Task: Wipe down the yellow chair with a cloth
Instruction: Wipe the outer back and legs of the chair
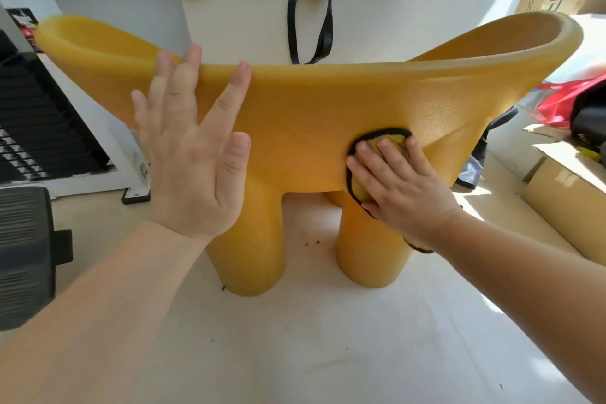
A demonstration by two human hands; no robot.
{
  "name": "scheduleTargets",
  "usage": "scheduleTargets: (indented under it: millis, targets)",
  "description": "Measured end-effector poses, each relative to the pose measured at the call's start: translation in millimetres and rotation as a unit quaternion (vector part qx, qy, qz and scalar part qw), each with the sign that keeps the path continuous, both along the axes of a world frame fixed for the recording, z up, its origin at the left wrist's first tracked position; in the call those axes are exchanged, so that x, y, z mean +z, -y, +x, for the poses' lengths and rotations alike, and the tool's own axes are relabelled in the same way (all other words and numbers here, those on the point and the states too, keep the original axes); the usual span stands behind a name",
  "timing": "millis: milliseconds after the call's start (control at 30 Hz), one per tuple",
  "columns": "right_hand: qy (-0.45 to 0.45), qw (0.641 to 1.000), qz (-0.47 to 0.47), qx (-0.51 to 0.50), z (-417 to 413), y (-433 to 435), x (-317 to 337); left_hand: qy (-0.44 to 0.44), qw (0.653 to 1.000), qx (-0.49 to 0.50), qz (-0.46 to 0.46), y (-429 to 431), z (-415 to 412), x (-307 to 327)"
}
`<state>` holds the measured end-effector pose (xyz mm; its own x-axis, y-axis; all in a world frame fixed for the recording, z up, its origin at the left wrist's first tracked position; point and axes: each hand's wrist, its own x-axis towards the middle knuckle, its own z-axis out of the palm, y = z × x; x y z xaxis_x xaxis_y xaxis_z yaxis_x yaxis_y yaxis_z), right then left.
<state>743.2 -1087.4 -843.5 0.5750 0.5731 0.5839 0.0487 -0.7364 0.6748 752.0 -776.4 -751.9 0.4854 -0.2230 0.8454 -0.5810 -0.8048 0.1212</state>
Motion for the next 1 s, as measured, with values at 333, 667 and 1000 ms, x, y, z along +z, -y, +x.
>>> scheduleTargets:
  millis: [333, 667, 1000]
  targets:
    - [0.039, 0.990, -0.128, 0.052, 35, -103, 22, -0.010, 0.999, -0.018, 0.025, -20, 6, -1]
    - [-0.030, 0.992, -0.121, 0.019, 12, -36, 8, -0.042, 0.984, 0.115, 0.126, -9, -3, -40]
    - [-0.073, 0.957, -0.272, -0.066, 16, -55, -12, -0.048, 0.985, 0.124, 0.114, -5, -2, -47]
